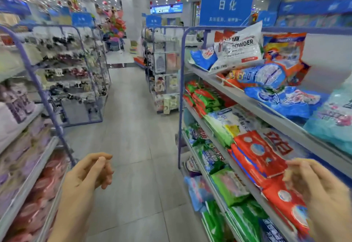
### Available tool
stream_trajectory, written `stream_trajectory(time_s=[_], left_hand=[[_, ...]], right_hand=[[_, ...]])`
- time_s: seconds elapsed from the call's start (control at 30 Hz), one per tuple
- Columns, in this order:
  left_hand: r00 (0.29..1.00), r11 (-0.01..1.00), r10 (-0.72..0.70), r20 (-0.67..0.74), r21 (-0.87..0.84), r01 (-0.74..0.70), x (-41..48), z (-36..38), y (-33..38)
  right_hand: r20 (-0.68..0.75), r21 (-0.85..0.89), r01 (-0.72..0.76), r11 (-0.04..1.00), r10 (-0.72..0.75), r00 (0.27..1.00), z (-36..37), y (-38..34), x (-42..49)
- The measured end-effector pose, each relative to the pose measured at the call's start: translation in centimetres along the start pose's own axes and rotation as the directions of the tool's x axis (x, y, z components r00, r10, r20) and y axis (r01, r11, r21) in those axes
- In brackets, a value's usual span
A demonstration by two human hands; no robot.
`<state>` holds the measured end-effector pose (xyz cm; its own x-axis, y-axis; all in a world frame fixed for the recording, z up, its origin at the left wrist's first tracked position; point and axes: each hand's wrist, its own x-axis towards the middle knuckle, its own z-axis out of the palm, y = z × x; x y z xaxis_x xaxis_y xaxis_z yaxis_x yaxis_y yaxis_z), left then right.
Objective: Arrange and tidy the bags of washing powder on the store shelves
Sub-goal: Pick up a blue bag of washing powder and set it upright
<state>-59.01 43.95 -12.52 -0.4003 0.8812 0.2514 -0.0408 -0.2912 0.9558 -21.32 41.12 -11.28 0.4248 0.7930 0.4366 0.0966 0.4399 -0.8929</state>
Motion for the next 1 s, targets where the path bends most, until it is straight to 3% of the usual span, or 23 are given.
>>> stream_trajectory(time_s=[0.33, 0.57, 0.67, 0.77, 0.83, 0.9, 1.0], left_hand=[[0.986, 0.992, 0.122, 0.118, -0.056, -0.116, 18.4, 11.2, -3.1], [0.924, 0.983, 0.128, 0.360, -0.172, -0.070, 29.4, 21.4, -7.8], [0.862, 0.981, 0.103, 0.497, -0.196, -0.004, 33.6, 26.2, -9.6], [0.759, 0.977, 0.110, 0.642, -0.212, 0.038, 36.8, 30.6, -10.6], [0.692, 0.970, 0.128, 0.710, -0.234, 0.061, 38.3, 33.2, -10.9], [0.636, 0.961, 0.140, 0.759, -0.258, 0.097, 39.0, 35.3, -11.2], [0.535, 0.949, 0.159, 0.830, -0.278, 0.149, 38.9, 37.8, -11.2]], right_hand=[[-0.023, -0.074, 0.087, 0.993, -0.088, 0.996, 4.4, 2.1, 14.3], [-0.243, -0.202, 0.180, 0.963, -0.227, 0.943, 5.3, 2.6, 18.8], [-0.340, -0.402, 0.138, 0.905, -0.287, 0.896, 6.4, 3.0, 20.4], [-0.332, -0.694, 0.024, 0.719, -0.350, 0.876, 7.8, 3.9, 21.8], [-0.229, -0.887, -0.030, 0.461, -0.384, 0.894, 8.7, 4.8, 22.9], [-0.104, -0.967, -0.022, 0.254, -0.316, 0.943, 9.5, 5.9, 24.0], [-0.082, -0.997, -0.080, 0.015, -0.216, 0.973, 10.4, 7.4, 25.2]])
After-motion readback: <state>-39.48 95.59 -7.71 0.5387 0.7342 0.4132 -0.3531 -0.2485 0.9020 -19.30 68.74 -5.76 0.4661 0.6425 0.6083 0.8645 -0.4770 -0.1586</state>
